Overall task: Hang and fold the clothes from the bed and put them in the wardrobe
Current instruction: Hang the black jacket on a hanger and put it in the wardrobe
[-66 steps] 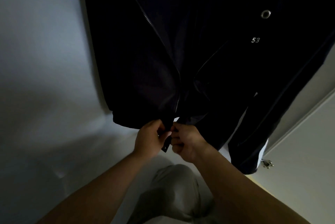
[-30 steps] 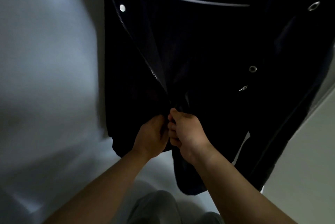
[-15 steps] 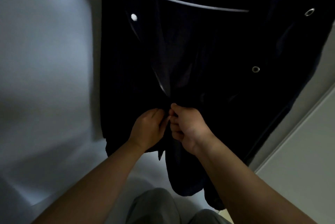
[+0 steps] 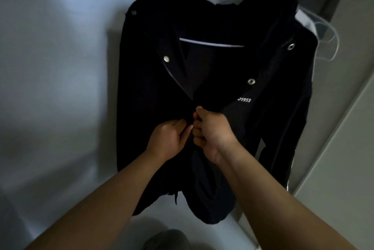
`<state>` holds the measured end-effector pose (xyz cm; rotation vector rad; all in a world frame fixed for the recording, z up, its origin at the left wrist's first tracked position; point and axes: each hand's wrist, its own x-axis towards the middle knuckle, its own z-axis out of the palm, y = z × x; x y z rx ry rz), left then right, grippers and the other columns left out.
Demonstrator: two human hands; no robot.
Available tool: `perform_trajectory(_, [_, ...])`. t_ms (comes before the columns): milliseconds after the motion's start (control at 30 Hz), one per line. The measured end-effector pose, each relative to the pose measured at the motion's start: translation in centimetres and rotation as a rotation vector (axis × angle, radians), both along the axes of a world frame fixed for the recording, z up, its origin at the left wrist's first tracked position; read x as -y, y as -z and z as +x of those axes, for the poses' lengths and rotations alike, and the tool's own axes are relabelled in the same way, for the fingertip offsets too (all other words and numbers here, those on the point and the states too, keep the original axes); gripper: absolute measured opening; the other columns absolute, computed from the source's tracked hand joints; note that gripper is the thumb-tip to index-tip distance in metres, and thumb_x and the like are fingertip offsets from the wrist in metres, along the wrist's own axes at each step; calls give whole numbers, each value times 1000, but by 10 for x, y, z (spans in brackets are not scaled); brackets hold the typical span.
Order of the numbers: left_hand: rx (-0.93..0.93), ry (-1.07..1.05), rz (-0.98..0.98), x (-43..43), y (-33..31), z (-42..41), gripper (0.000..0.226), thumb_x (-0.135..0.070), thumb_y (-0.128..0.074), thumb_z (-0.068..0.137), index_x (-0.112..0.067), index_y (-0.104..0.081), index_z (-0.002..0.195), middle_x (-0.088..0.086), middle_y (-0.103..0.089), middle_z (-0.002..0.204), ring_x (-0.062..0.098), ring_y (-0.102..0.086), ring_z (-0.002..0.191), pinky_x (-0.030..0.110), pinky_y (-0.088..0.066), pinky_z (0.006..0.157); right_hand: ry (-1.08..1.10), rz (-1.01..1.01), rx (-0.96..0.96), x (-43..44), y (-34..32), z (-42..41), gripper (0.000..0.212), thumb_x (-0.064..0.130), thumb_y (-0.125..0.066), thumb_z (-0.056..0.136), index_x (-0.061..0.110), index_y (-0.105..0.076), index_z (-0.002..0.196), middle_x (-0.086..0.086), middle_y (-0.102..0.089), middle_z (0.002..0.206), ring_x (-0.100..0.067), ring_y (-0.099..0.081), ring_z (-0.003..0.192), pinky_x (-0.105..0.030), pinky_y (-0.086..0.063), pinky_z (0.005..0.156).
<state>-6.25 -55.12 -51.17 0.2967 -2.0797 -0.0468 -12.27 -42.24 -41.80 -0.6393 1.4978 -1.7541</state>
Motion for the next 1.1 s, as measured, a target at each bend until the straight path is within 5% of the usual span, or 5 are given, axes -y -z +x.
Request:
perform_trajectory(267, [53,-161,75,-11,-57,-2,45,-51,-43,91,-13,-67,91,8,-70,78,30,-66,65,30,-48,54,-29,-101,-94,-13,-43,4,34,29,-43,107,16,-49,76,8,-34,45,-7,-24,36,-19,-18,35])
perform_trajectory(600, [78,-279,-4,-23,-81,9,40,-40,-49,102,-13,-58,73,4,-60,65,23,-59,53,28,-41,47,-24,-165,-67,-16,-110,-2,29,21,-42,105,17,-52,77,8,-40,49,-6,-29,36,-22,-21,34])
perform_trajectory(733, [205,-371,77,-27,-103,11,40,-52,-47,98,-19,-63,81,5,-66,73,27,-65,65,30,-49,56,-59,-126,-85,-13,-104,-2,29,28,-44,106,16,-53,81,7,-40,50,-7,-29,37,-23,-22,35])
perform_trajectory(867, [90,-352,71,-29,-131,1,25,-41,-53,94,-21,-62,104,6,-70,86,33,-68,74,32,-49,61,-72,-166,-49,-10,-104,1,31,28,-43,107,15,-52,80,6,-40,49,-7,-28,36,-22,-21,34])
perform_trajectory(1100, [109,-348,21,-24,-136,-2,33,-40,-40,98,-18,-64,96,2,-71,82,29,-69,69,28,-42,56,-83,-164,42,-17,-116,0,33,19,-40,106,15,-51,75,7,-40,48,-6,-27,36,-21,-21,32])
